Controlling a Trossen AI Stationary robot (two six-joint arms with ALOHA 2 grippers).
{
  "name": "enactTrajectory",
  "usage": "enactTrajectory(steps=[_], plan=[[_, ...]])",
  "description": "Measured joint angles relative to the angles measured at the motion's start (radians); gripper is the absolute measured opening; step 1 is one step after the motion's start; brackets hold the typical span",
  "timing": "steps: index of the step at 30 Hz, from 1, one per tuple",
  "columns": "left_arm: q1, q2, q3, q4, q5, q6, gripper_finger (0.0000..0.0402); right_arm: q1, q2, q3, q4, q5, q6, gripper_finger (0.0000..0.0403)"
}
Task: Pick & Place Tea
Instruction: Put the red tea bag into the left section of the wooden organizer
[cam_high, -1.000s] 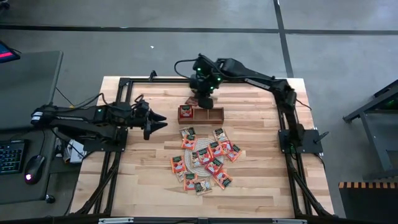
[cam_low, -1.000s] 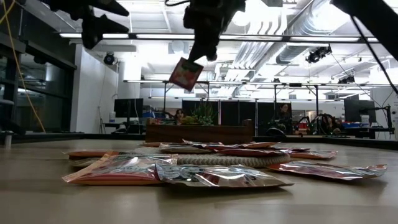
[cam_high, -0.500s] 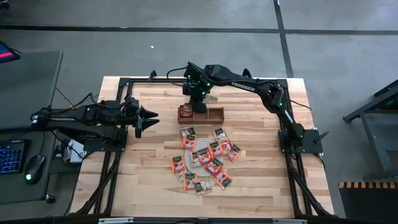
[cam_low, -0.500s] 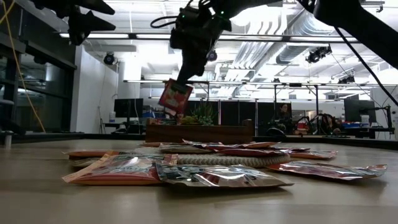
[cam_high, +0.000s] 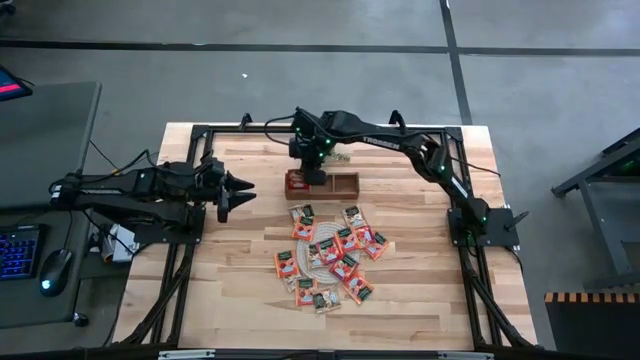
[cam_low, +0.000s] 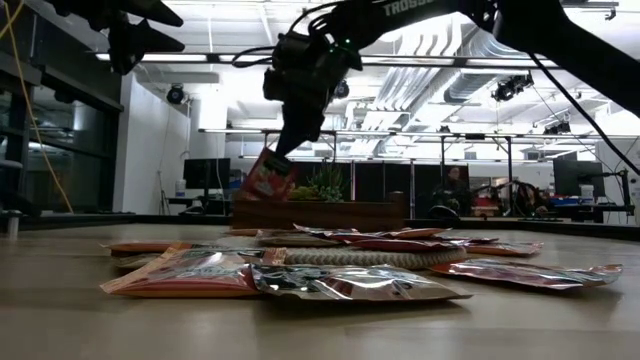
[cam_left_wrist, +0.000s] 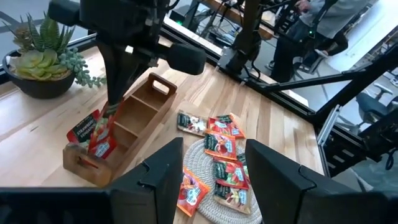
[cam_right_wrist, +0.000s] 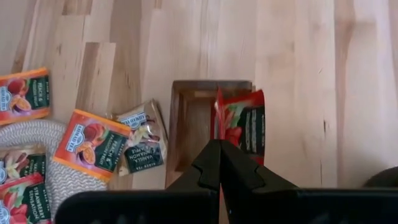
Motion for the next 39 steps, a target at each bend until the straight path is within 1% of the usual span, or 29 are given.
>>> enactTrajectory(steps=[7,13,28,39], plan=[[0.0,0.0,0.0,-0.003,0.003,-0.002,0.0172,-0.006,0.001,-0.001,-0.016,0.026,0.0,0.0],[0.0,0.0,0.0,-0.003,0.021,-0.003,0.0172,-0.011,0.001,-0.001,-0.023,0.028,0.003,0.0],[0.0,0.0,0.0,-0.011,0.023,-0.003,0.0172,-0.009,0.001,-0.001,-0.032,0.024,-0.004,0.0],[0.0,0.0,0.0,-0.011,0.023,-0.003,0.0172,-0.004,0.035,-0.002,-0.031,0.023,-0.007,0.0]])
